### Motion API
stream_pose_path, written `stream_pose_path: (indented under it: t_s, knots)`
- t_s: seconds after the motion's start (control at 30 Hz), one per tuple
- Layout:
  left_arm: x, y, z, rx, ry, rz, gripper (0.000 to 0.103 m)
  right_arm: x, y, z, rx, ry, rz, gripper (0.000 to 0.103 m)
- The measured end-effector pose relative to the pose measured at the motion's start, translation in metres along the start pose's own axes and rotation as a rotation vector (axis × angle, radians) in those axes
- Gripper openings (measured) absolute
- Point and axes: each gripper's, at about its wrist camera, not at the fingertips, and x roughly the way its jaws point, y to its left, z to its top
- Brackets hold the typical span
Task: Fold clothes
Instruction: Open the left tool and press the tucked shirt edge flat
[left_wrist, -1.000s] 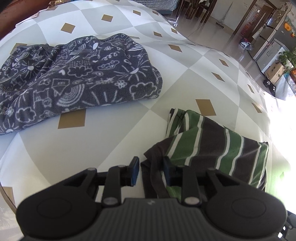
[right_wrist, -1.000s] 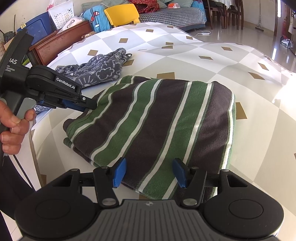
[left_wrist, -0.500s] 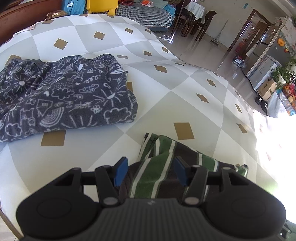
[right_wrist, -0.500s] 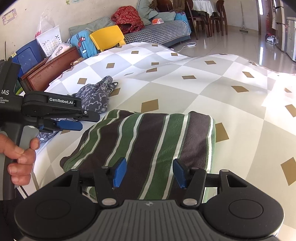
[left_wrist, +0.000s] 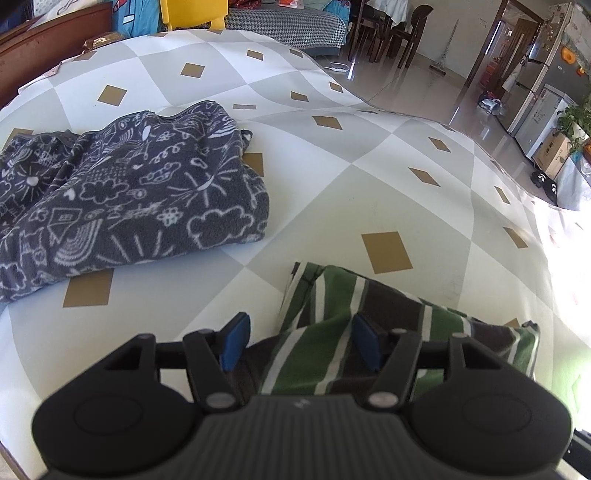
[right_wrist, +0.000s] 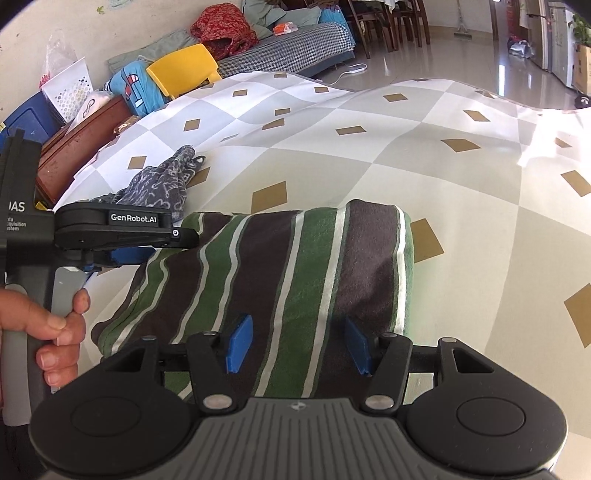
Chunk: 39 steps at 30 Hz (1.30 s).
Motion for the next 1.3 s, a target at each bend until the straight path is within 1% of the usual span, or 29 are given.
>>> stream_pose_path:
  t_s: [0.07,0.2,0.43,0.57,0.63,0.7,0.87,0.93,1.03,1.3]
  knots:
    - [0.005,0.001,-0.002,-0.006,-0.005,0.007,0.061,0.001,0.002,-0.003,-0.024,0.004,-0.016,0.054]
    - [0.009,-0.005,-0.004,0.038,-0.028,0.043,0.067,0.004,0.005,-0.008,-0.071,0.013,-0.049,0.054]
    - [0.011,-0.009,-0.003,0.043,-0.032,0.062,0.068,0.005,0.009,-0.013,-0.126,0.023,-0.094,0.054]
    - [0.010,-0.007,-0.003,0.019,-0.030,0.056,0.073,0.004,0.012,-0.014,-0.146,0.030,-0.111,0.054]
    - [0.008,-0.003,-0.004,-0.009,-0.027,0.047,0.080,0.004,0.014,-0.015,-0.161,0.034,-0.121,0.054]
    - [0.003,-0.001,-0.006,-0.018,-0.021,0.043,0.080,0.004,0.016,-0.017,-0.181,0.034,-0.134,0.054]
    - [-0.015,-0.006,-0.011,0.042,-0.048,0.049,0.081,0.002,0.018,-0.020,-0.207,0.034,-0.146,0.054]
    - [-0.023,-0.009,-0.014,0.063,-0.059,0.042,0.084,0.002,0.018,-0.021,-0.210,0.035,-0.146,0.054]
    - [-0.035,-0.015,-0.024,0.100,-0.068,0.024,0.085,0.001,0.018,-0.021,-0.215,0.034,-0.148,0.054]
    - [-0.047,-0.023,-0.052,0.158,-0.041,0.006,0.087,0.001,0.017,-0.022,-0.218,0.039,-0.154,0.054]
